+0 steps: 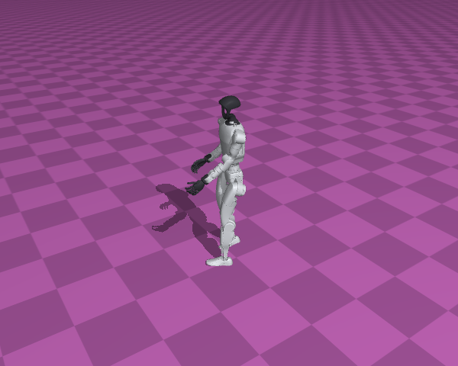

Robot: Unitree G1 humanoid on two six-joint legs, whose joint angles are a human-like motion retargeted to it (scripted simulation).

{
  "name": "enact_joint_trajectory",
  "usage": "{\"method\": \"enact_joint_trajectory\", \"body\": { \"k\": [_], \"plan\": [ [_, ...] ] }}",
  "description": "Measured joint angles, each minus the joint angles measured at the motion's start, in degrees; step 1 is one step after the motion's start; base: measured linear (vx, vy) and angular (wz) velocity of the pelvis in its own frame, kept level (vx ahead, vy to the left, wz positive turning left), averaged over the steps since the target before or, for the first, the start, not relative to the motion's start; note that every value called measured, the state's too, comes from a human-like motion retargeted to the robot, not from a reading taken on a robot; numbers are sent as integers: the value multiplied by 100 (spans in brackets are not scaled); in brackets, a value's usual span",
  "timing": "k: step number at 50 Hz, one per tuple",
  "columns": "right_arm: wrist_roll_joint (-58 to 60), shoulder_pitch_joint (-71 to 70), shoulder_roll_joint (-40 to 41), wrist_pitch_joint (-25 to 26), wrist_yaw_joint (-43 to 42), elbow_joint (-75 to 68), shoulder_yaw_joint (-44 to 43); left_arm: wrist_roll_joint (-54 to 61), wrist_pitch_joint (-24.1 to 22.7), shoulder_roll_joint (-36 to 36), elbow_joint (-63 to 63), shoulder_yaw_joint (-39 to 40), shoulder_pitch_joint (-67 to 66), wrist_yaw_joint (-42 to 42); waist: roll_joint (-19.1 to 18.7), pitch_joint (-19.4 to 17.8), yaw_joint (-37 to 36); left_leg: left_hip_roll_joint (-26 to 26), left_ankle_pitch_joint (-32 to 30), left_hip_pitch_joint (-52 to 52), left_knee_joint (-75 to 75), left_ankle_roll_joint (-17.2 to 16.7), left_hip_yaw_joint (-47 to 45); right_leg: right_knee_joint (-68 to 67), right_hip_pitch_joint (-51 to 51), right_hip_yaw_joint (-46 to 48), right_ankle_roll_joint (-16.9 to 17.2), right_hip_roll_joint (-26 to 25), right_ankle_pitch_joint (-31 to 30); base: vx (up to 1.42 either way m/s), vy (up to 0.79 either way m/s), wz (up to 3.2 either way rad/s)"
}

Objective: Dance

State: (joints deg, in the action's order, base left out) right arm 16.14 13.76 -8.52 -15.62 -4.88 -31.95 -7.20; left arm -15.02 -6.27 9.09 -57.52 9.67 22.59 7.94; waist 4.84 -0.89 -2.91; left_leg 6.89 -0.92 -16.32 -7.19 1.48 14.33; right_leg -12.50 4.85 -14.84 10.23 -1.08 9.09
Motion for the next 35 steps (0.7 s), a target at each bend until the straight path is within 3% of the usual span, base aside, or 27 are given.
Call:
{"method": "enact_joint_trajectory", "body": {
  "k": [2,6,10,13,15,17,20,22,25,27,32,35],
  "plan": [
    [902,373,-197,611,657,-818,-318,-3,-48,205,555,173,-599,-477,67,-66,-132,47,106,-121,-52,86,72,161,-49,332,-145,85,22,-7,-20,130],
    [2489,159,-257,1821,1154,-3142,-604,492,-331,238,1981,-595,-1557,-675,75,-68,-306,178,177,-619,-482,71,256,316,11,729,-290,141,79,-14,-9,114],
    [2860,-971,-432,2315,489,-6004,-475,-50,-500,63,2820,-1248,-1702,-86,-21,-67,-356,437,81,-976,-1230,-282,724,141,-4,942,-331,16,236,-4,6,108],
    [2510,-1681,-566,2955,425,-6545,-274,-931,-574,-35,2563,-1268,-1325,828,-244,-137,-228,611,174,-1126,-1973,-467,889,-253,55,1144,-184,-9,367,10,15,72],
    [2049,-2203,-311,2621,311,-6483,-462,-1476,-516,-123,1940,-1092,-998,1414,-218,-132,-629,485,211,-1268,-2425,-608,355,-314,-110,970,-156,30,479,14,12,-81],
    [1488,-2724,94,2371,181,-5828,-512,-1706,-240,-318,1071,-902,-773,1651,-261,-177,-467,484,-54,-1337,-2765,-651,92,-478,-145,1164,-169,5,510,9,5,20],
    [842,-3480,753,1603,269,-4426,-361,-1564,533,-714,-625,-406,-489,1544,-266,-187,-371,336,-525,-1430,-3064,-901,-298,-650,-180,1140,-158,-52,578,4,0,10],
    [249,-3989,990,930,643,-3359,-147,-1407,1105,-1110,-1736,-133,-332,1122,-220,-175,-395,327,-525,-1551,-3185,-1186,-381,-696,-156,1144,-193,-29,606,4,-9,-5],
    [-914,-4544,1180,333,876,-1215,304,-1262,1750,-1704,-3183,82,-127,755,-55,-176,-442,95,9,-1870,-3351,-569,-765,-605,-112,1188,-211,102,580,2,-20,29],
    [-1424,-4805,1253,-61,748,322,447,-1128,1791,-1982,-3773,320,-267,725,45,-125,-469,-267,175,-1964,-2954,-134,-1139,-381,-123,1259,-230,136,494,7,-33,51],
    [-2313,-5112,571,-836,588,4094,234,-325,2057,-2482,-3989,850,-1239,317,200,-249,-755,-526,457,-1625,-1013,-246,-864,189,-380,1424,-200,101,328,18,-40,43],
    [-2811,-4849,-246,-1161,605,6052,-570,-124,2139,-2514,-3989,1373,-1811,200,299,-401,-859,-617,607,-1328,-152,-356,-836,512,-669,1609,-63,176,279,31,-42,58]
  ]
}}
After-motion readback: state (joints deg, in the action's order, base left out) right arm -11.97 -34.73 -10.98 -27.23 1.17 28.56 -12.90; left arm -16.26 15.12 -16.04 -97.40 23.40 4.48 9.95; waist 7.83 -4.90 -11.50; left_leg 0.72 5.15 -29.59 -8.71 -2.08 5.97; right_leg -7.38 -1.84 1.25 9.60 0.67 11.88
